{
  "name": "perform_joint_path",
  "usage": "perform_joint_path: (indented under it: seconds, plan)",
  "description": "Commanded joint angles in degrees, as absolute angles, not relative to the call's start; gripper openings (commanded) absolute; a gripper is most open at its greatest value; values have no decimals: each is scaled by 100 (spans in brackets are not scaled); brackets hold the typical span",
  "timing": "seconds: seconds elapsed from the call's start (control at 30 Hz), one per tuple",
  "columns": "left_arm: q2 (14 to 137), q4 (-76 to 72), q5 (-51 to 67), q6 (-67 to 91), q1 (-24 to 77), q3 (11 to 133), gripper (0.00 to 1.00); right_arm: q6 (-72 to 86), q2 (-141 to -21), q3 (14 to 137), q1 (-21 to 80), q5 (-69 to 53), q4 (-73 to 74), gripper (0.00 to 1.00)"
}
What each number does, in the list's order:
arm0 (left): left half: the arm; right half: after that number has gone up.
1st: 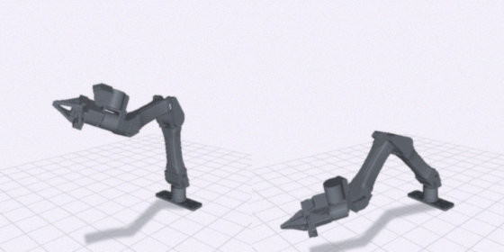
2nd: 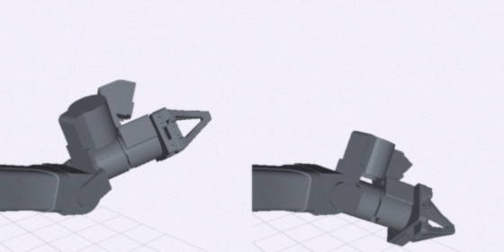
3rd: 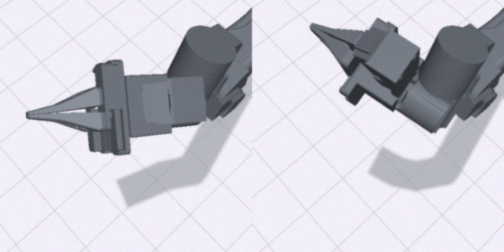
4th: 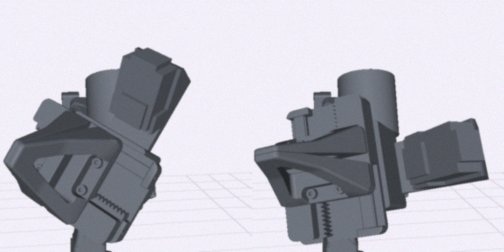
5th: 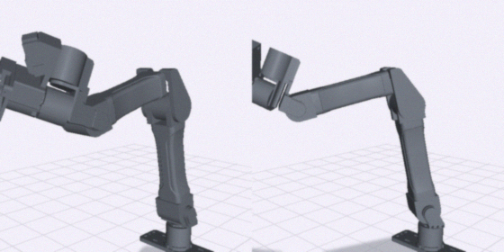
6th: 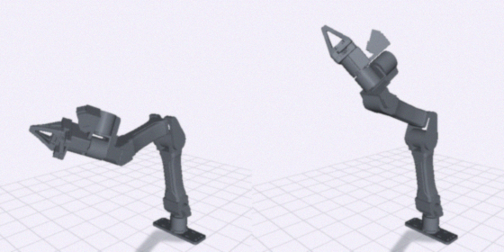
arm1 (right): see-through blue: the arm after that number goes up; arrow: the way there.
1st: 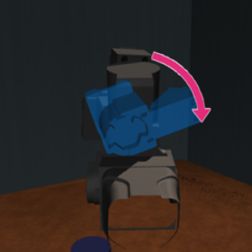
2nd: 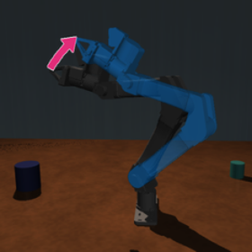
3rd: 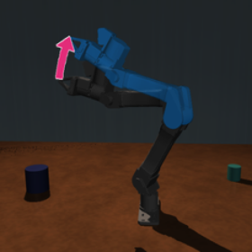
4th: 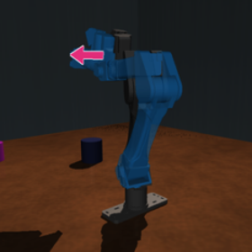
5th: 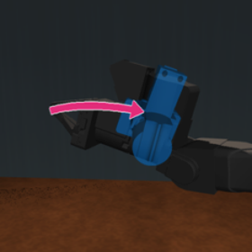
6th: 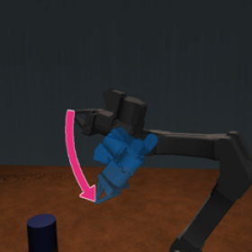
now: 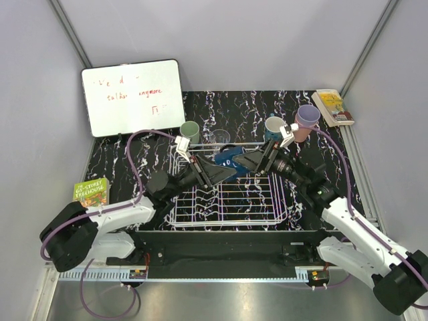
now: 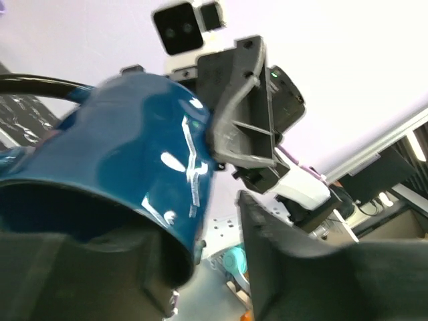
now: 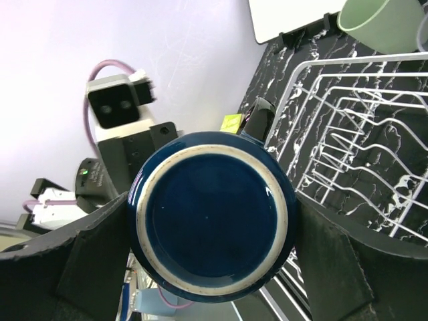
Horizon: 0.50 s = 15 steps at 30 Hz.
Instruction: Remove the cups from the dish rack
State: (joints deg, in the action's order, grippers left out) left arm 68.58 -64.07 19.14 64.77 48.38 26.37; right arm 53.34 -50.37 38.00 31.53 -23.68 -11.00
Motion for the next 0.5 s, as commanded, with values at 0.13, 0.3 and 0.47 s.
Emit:
perform_joint_path:
  seconds: [0.13, 0.3, 0.47]
  plan:
    - [7163, -6786, 2197, 6442, 4930, 3102, 0, 5248, -4676, 3867, 3129, -2426, -1521, 0]
    - [7111, -5970, 2110, 6276, 4948, 3304, 0, 5010, -4588, 4060, 3129, -2321, -1065, 16]
    - [6628, -3827, 1583, 5504, 5001, 3742, 0, 4317, -4333, 4455, 3129, -1689, -99, 97]
